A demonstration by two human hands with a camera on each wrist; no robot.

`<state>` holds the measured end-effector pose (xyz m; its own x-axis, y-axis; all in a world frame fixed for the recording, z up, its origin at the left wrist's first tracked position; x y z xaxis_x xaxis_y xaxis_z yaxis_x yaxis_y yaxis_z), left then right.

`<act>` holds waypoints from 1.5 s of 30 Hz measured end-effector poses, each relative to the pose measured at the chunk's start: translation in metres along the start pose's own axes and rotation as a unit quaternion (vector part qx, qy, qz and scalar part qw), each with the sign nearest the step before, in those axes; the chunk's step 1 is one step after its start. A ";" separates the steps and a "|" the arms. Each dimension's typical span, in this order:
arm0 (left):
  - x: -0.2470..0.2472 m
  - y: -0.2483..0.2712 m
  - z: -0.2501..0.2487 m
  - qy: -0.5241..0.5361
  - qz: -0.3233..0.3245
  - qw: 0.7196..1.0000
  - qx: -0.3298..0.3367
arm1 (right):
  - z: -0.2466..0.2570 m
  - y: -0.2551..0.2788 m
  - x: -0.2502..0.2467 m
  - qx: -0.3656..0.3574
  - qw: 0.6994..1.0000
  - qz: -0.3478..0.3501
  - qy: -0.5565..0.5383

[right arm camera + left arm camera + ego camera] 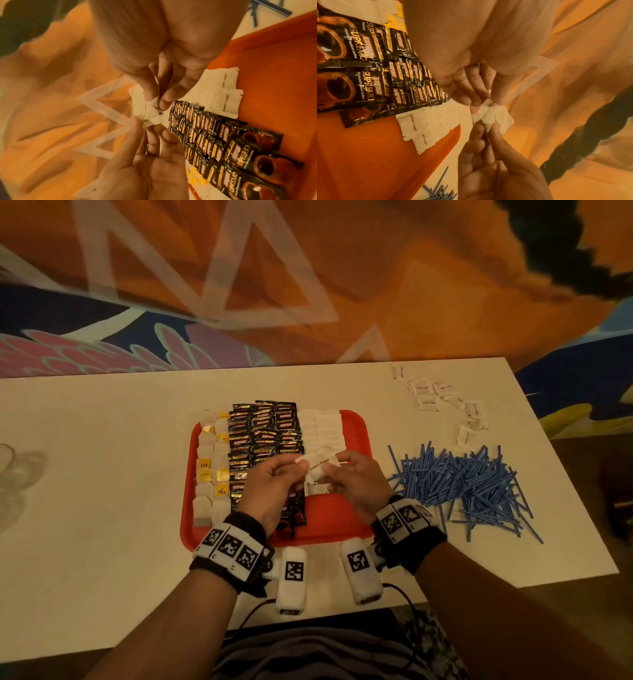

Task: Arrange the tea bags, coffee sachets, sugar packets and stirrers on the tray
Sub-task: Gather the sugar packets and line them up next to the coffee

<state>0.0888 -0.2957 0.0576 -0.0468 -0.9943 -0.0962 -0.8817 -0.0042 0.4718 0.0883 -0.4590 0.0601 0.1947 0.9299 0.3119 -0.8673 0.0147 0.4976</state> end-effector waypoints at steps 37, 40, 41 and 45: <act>-0.053 -0.001 0.080 -0.190 -0.069 0.973 -0.112 | -0.074 -0.091 -0.097 0.099 0.936 -0.066 0.332; -0.066 0.006 0.092 -0.202 -0.069 0.970 -0.117 | -0.073 -0.093 -0.096 0.087 0.928 -0.084 0.353; -0.070 0.009 0.095 -0.204 -0.069 0.969 -0.120 | -0.073 -0.093 -0.095 0.081 0.924 -0.088 0.362; -0.085 0.017 0.101 -0.210 -0.082 0.967 -0.123 | -0.070 -0.093 -0.095 0.060 0.901 -0.114 0.414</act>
<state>0.0300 -0.2004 -0.0148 -0.1473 -0.8476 -0.5097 -0.7571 -0.2350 0.6096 0.1181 -0.5225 -0.0727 -0.0917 0.8636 -0.4958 -0.7822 0.2456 0.5725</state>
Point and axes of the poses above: each hand's wrist, its own y-axis away from the middle knuckle, its own x-axis out of the palm, z = x × y, the point moved 7 cm from there along -y, towards the middle knuckle, and after that the axes turned 13 degrees about -y, right-handed, at the moved point
